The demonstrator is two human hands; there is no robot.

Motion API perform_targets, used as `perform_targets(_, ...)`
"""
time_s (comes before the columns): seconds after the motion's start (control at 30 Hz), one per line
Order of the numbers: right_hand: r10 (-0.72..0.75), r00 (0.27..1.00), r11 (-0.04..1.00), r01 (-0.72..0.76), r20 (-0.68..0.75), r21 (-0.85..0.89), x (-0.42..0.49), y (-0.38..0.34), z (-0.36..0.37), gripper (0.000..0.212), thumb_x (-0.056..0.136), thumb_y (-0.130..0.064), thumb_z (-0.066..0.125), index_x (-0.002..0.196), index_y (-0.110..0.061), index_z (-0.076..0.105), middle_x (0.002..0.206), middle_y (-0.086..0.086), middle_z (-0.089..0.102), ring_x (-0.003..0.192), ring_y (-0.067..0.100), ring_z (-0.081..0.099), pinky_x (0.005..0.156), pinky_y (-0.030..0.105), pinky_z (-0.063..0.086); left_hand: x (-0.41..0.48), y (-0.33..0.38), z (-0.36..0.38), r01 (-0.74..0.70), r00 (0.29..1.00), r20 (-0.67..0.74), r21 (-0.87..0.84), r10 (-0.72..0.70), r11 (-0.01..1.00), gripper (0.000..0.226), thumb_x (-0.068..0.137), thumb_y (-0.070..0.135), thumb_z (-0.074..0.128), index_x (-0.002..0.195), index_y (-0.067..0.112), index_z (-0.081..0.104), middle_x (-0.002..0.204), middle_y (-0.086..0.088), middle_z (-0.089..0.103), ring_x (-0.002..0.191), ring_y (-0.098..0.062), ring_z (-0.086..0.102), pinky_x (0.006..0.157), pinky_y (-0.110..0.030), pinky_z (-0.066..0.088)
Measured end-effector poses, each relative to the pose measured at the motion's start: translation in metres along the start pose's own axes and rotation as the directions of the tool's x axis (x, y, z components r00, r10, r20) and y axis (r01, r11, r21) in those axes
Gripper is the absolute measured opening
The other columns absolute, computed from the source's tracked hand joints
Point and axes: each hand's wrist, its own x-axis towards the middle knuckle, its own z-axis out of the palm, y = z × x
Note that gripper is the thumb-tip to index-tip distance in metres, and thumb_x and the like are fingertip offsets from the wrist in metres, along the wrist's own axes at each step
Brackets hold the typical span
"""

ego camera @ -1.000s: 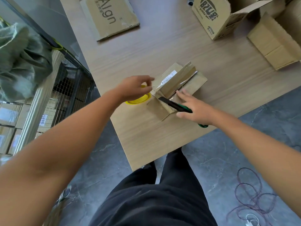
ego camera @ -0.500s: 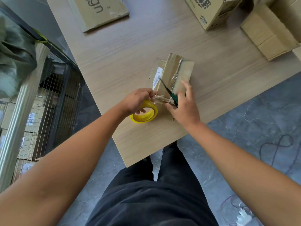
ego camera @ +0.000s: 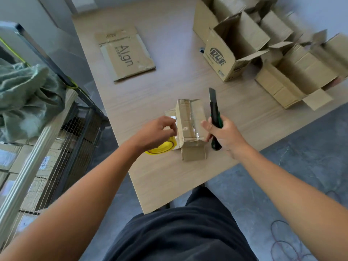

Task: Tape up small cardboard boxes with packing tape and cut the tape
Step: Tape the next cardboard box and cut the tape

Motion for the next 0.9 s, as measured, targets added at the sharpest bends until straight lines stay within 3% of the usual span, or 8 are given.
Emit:
perform_targets(0.1,0.17,0.977,0.948,-0.198,0.129,0.248,-0.009,-0.018,0.021,0.074,0.056,-0.063,0.09,0.103,-0.014,0.061,0.058,-0.005,0.046,0.051,0.015,0.042,0.063,0.038,0.053,0.007,0.025,-0.007,-0.143,0.988,-0.043,0.13,0.15,0.981,0.013,0.089,0.025,0.063,0.082,0.036,0.066,0.131,0.012,0.059,0.085,0.008,0.056,0.061,-0.014,0.038)
perform_targets(0.23,0.109,0.992,0.979,-0.097,-0.059,0.182,-0.006,-0.024,0.03,0.024,0.077,-0.037,0.086,0.074,-0.023,0.068,0.054,-0.005,0.047,0.051,0.014,0.045,0.066,0.041,0.046,0.017,0.039,-0.002,-0.185,0.982,-0.029,0.104,0.189,0.977,0.01,0.092,0.022,0.063,0.087,0.029,0.067,0.125,0.007,0.061,0.076,0.014,0.056,0.061,-0.015,0.041)
perform_targets(0.33,0.056,0.99,0.988,-0.036,-0.127,0.151,0.005,-0.024,0.024,0.022,0.086,-0.026,0.08,0.068,-0.025,0.067,0.055,-0.004,0.054,0.056,0.016,0.051,0.064,0.038,0.044,0.026,0.042,0.004,-0.14,0.988,-0.054,0.082,0.145,0.987,0.01,0.093,0.024,0.061,0.09,0.028,0.069,0.12,0.008,0.063,0.082,0.001,0.06,0.068,-0.027,0.052)
perform_targets(0.43,0.047,0.985,0.985,-0.019,-0.163,0.171,0.023,-0.024,0.011,0.02,0.088,-0.021,0.077,0.075,-0.019,0.062,0.057,-0.007,0.055,0.056,0.012,0.053,0.061,0.031,0.048,0.038,0.048,0.006,-0.047,0.998,-0.05,0.027,0.049,0.999,0.009,0.096,0.043,0.061,0.1,0.041,0.068,0.107,0.015,0.068,0.057,-0.001,0.062,0.056,-0.025,0.053)
perform_targets(0.53,0.046,0.985,0.984,-0.016,-0.164,0.178,0.049,-0.023,-0.011,0.018,0.09,-0.02,0.076,0.08,-0.014,0.062,0.055,-0.008,0.055,0.052,0.008,0.052,0.053,0.019,0.046,0.052,0.05,-0.002,0.12,0.99,-0.072,-0.012,-0.12,0.993,0.035,0.087,0.066,0.062,0.119,0.051,0.06,0.082,0.016,0.073,0.049,-0.01,0.064,0.052,-0.026,0.056)
perform_targets(0.6,0.109,0.974,0.97,-0.061,-0.198,0.235,0.065,-0.018,-0.027,0.016,0.091,-0.023,0.075,0.086,-0.012,0.064,0.054,-0.01,0.057,0.051,0.006,0.053,0.052,0.018,0.046,0.065,0.048,-0.018,0.194,0.979,-0.092,0.162,-0.181,0.968,0.037,0.086,0.072,0.057,0.115,0.049,0.061,0.073,0.01,0.071,0.051,-0.014,0.063,0.051,-0.026,0.051)
perform_targets(0.7,0.203,0.947,0.948,-0.126,-0.251,0.292,0.091,-0.004,-0.038,0.014,0.093,-0.02,0.072,0.086,-0.013,0.063,0.053,-0.01,0.058,0.05,0.007,0.052,0.053,0.023,0.047,0.091,0.039,-0.044,0.173,0.982,-0.025,0.543,-0.19,0.822,0.046,0.088,0.076,0.047,0.109,0.041,0.069,0.085,0.009,0.071,0.056,-0.001,0.056,0.059,-0.022,0.041)
perform_targets(0.9,0.295,0.915,0.928,-0.207,-0.275,0.309,0.14,0.025,-0.025,0.015,0.095,-0.017,0.068,0.084,-0.016,0.058,0.061,0.0,0.06,0.052,0.01,0.055,0.048,0.025,0.043,0.16,0.012,-0.052,0.235,0.946,0.019,0.648,-0.324,0.724,0.046,0.087,0.076,0.049,0.106,0.039,0.07,0.099,0.007,0.071,0.076,-0.014,0.06,0.066,-0.028,0.036)
